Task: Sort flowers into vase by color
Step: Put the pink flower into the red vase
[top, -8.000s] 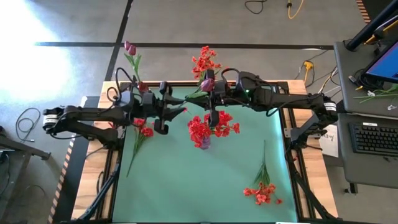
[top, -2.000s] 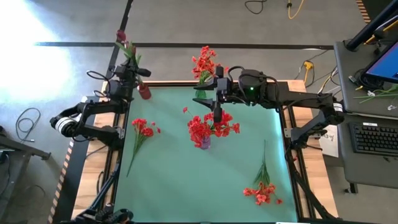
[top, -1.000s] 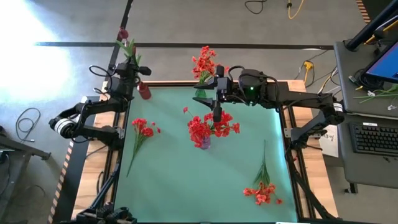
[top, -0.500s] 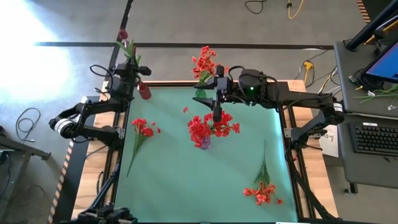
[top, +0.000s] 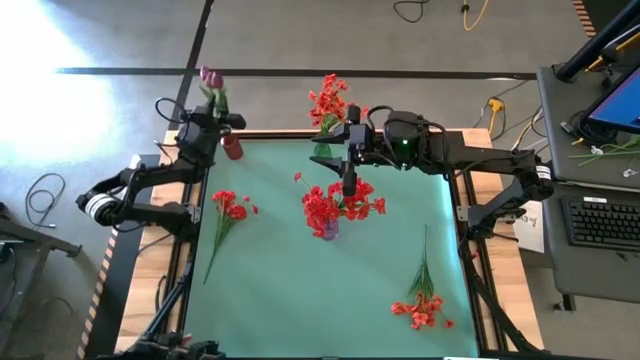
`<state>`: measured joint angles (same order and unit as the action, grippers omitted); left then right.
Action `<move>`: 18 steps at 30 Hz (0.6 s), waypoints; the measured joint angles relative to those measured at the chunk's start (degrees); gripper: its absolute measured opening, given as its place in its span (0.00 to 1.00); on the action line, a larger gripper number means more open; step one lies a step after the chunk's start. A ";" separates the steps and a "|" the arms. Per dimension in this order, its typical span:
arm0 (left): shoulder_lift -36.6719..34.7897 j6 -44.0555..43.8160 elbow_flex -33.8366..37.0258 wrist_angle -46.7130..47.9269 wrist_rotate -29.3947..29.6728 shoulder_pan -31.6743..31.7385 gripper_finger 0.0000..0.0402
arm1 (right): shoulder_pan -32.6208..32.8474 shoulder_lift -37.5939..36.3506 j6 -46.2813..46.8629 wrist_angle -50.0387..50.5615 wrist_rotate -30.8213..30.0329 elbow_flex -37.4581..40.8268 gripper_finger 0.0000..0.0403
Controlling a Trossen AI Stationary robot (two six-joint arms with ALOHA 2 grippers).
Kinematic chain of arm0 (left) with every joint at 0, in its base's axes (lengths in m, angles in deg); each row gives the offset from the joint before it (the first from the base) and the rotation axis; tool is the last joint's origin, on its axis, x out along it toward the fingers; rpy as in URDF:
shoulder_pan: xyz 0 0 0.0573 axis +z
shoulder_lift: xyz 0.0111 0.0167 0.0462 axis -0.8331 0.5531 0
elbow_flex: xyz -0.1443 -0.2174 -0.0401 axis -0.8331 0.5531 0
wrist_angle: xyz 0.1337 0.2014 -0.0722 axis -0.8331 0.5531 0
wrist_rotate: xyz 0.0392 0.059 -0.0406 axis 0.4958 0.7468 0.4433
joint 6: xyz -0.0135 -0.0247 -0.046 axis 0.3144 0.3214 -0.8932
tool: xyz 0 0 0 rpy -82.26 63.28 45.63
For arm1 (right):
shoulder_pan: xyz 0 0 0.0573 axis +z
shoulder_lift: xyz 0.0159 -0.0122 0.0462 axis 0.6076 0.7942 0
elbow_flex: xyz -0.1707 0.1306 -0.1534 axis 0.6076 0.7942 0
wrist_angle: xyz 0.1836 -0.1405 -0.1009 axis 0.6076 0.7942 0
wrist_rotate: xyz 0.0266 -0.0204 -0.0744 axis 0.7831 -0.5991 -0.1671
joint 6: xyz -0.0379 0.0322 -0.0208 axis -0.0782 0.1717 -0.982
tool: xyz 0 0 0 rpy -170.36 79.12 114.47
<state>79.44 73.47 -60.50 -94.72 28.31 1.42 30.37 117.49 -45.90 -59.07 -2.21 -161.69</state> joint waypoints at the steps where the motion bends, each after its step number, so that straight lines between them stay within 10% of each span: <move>1: -0.49 0.00 0.17 1.42 0.03 -0.15 0.37 | 0.00 0.00 -0.02 0.04 0.00 0.00 0.48; 18: -13.44 -4.22 0.43 32.89 -0.02 -5.40 0.53 | 0.00 -0.02 2.93 2.56 -0.03 0.00 0.48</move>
<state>66.00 69.25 -60.07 -61.83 28.29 -3.99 30.37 117.47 -42.97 -56.50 -2.24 -161.69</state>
